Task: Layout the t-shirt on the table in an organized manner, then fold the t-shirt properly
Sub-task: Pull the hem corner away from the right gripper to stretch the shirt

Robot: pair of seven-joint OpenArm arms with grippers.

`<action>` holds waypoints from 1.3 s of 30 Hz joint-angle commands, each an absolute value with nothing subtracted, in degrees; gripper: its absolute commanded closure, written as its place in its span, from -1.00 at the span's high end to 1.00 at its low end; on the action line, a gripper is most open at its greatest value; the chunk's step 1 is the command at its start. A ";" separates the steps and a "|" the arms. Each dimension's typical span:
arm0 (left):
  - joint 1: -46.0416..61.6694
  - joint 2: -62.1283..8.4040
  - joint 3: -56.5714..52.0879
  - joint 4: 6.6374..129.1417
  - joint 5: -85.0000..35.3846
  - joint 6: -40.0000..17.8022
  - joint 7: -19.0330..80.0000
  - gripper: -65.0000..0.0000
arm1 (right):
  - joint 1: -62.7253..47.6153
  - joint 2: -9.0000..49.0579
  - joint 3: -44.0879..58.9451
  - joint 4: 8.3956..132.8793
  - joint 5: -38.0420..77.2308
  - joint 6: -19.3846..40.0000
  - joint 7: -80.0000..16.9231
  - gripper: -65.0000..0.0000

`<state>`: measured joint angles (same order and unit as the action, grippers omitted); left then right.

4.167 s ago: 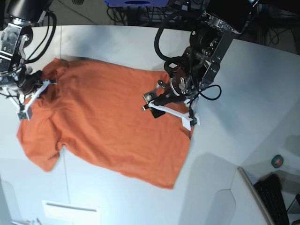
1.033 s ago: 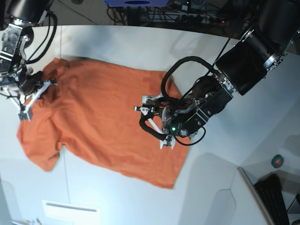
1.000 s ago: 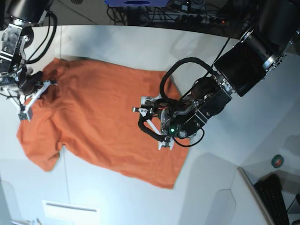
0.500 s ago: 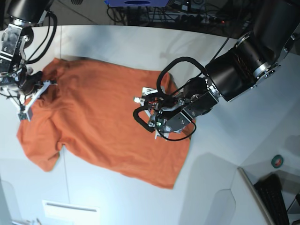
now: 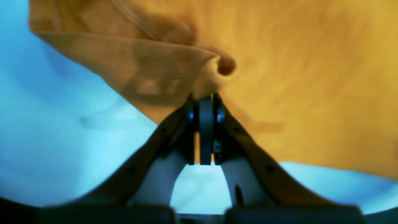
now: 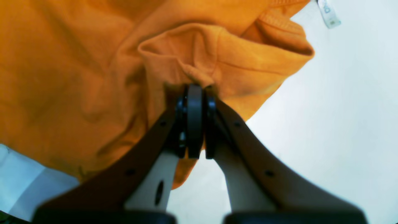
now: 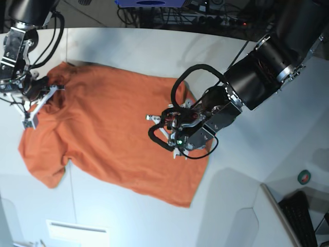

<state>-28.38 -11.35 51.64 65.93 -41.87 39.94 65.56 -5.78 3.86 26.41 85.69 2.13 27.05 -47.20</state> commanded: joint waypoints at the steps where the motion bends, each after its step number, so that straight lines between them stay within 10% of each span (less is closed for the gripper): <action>1: -28.88 -11.74 47.52 67.21 -41.45 40.00 65.45 -1.00 | -5.23 4.53 26.68 87.08 2.42 27.03 -46.46 -1.00; 10: -21.05 -13.23 19.47 86.11 -41.63 40.00 62.46 -1.00 | -1.27 2.68 33.45 91.38 2.42 26.86 -51.47 -1.00; 31: -54.90 -6.11 12.18 63.78 -41.54 40.00 40.48 -1.00 | 48.66 14.55 33.45 68.44 2.24 21.32 -52.53 -1.00; 39: -57.45 -6.11 12.00 73.54 -41.54 35.03 38.99 -1.00 | 58.68 15.78 33.63 72.66 2.24 21.41 -55.16 -1.00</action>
